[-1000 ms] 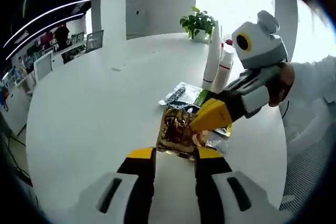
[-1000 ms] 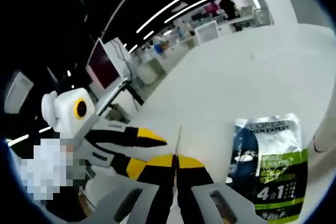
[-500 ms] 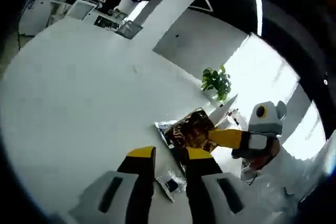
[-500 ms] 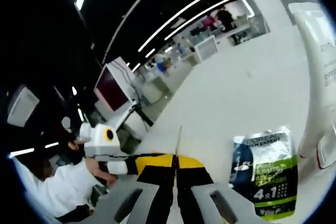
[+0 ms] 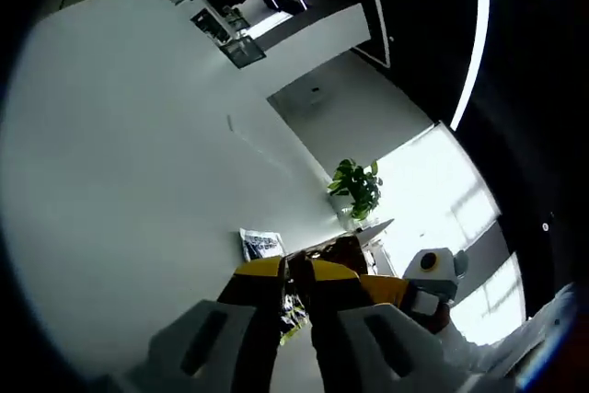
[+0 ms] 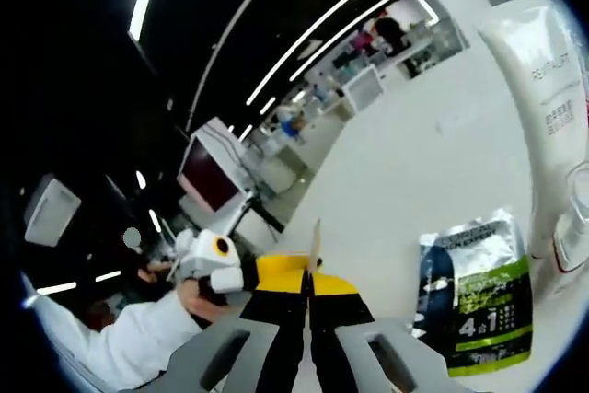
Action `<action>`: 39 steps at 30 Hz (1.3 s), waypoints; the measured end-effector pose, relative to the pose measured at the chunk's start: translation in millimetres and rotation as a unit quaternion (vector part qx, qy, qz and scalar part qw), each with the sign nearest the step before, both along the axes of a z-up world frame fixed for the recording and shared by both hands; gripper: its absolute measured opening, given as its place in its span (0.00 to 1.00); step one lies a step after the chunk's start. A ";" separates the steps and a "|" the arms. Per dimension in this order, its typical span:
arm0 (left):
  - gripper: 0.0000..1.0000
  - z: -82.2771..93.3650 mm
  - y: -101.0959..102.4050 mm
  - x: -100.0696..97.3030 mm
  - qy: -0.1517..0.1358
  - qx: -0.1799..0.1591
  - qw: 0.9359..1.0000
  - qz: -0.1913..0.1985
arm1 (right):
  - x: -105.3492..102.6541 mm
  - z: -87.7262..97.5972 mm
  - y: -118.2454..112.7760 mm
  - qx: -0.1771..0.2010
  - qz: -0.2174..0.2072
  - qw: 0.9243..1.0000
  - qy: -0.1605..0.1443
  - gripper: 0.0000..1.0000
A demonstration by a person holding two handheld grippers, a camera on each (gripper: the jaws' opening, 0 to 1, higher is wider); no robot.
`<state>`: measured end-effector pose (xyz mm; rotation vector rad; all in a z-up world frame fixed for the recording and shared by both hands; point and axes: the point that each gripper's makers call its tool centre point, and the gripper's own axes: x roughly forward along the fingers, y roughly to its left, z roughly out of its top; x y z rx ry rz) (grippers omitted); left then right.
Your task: Arrange the skincare products in the storage area until every visible bottle or jar stands upright without overlapping.
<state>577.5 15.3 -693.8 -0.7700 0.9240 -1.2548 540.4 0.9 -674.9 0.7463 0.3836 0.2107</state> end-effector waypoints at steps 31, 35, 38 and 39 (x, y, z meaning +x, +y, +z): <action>0.00 -29.6 1.0 22.2 -0.021 0.061 0.996 0.057 | 11.0 -55.5 -8.5 -0.040 -0.019 0.996 0.072 0.01; 0.00 -43.9 1.6 31.1 -0.020 0.085 0.994 0.071 | 12.6 -63.3 -9.1 -0.055 -0.017 0.995 0.080 0.02; 0.00 -51.2 2.1 38.4 -0.026 0.100 0.991 0.080 | 11.2 -70.2 -10.8 -0.072 -0.015 0.993 0.089 0.00; 0.00 -51.6 1.3 38.8 -0.026 0.099 0.992 0.079 | 10.9 -70.7 -10.8 -0.072 -0.015 0.993 0.088 0.00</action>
